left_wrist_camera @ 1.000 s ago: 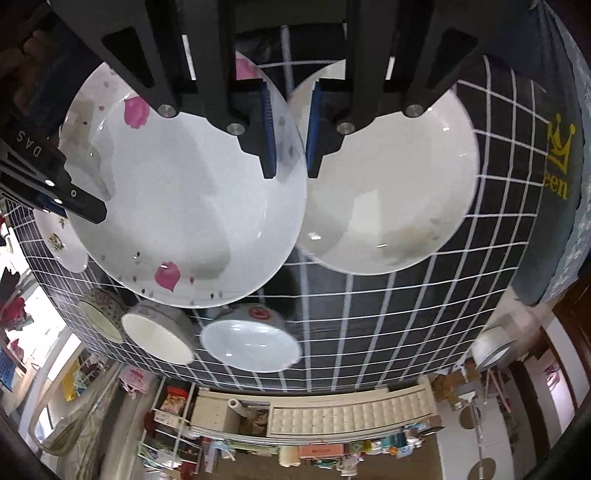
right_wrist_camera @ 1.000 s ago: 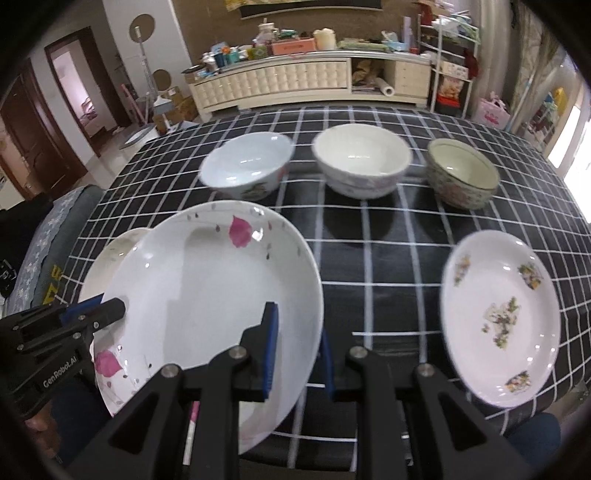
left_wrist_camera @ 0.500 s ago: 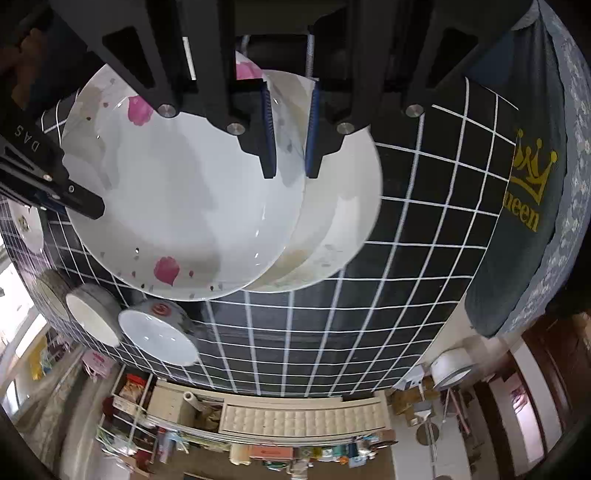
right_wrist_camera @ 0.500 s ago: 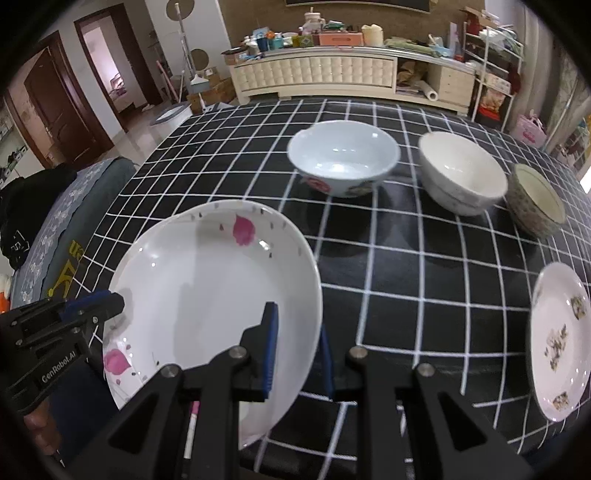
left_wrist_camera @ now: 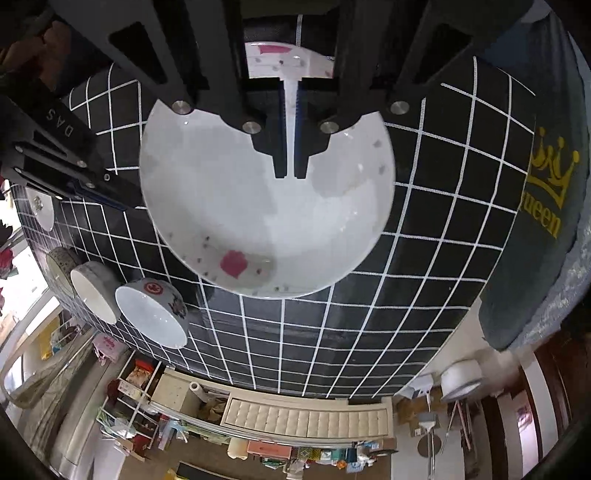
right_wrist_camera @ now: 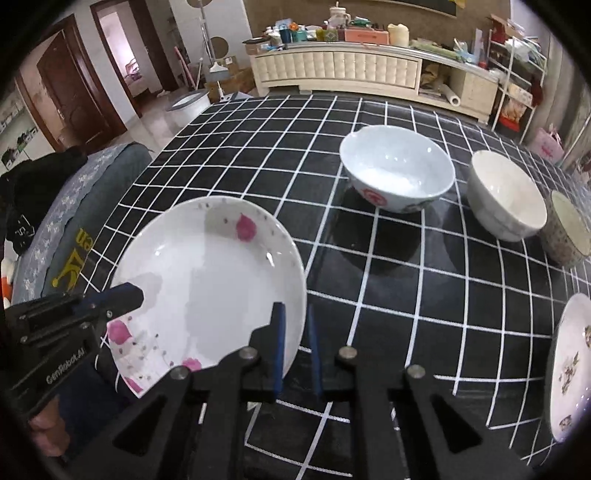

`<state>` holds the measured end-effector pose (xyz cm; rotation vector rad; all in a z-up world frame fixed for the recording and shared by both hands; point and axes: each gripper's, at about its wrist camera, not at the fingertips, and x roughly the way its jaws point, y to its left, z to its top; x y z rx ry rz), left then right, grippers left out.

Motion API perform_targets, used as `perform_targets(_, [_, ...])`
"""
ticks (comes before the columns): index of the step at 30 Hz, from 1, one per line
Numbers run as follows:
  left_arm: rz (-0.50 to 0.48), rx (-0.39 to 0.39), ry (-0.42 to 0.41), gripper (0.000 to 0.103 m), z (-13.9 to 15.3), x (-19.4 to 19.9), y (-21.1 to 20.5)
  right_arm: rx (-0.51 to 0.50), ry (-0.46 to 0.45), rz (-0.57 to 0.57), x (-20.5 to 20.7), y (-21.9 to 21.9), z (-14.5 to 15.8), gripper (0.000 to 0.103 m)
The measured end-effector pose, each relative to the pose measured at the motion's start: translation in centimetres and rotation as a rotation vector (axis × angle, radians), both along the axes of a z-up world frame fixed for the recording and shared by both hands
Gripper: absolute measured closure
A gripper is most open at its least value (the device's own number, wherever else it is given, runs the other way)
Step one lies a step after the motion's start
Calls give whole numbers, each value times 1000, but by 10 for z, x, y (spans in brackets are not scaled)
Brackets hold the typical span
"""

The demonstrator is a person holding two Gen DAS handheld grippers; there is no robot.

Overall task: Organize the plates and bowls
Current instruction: 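Lift the pink-petal plate onto the plain white plate and open the left gripper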

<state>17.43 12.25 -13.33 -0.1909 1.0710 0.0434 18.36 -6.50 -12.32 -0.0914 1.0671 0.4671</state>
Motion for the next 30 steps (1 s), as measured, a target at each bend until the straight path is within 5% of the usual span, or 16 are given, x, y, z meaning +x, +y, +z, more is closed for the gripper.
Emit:
perform_targets(17, [14,26,-2,100,11,-17,-11,34,-10,-28,-16,-24,22,87])
perform_targets(30, [-68,46,-77,98,58,-24,-85,71,-68,-137,-28,-103,59,86])
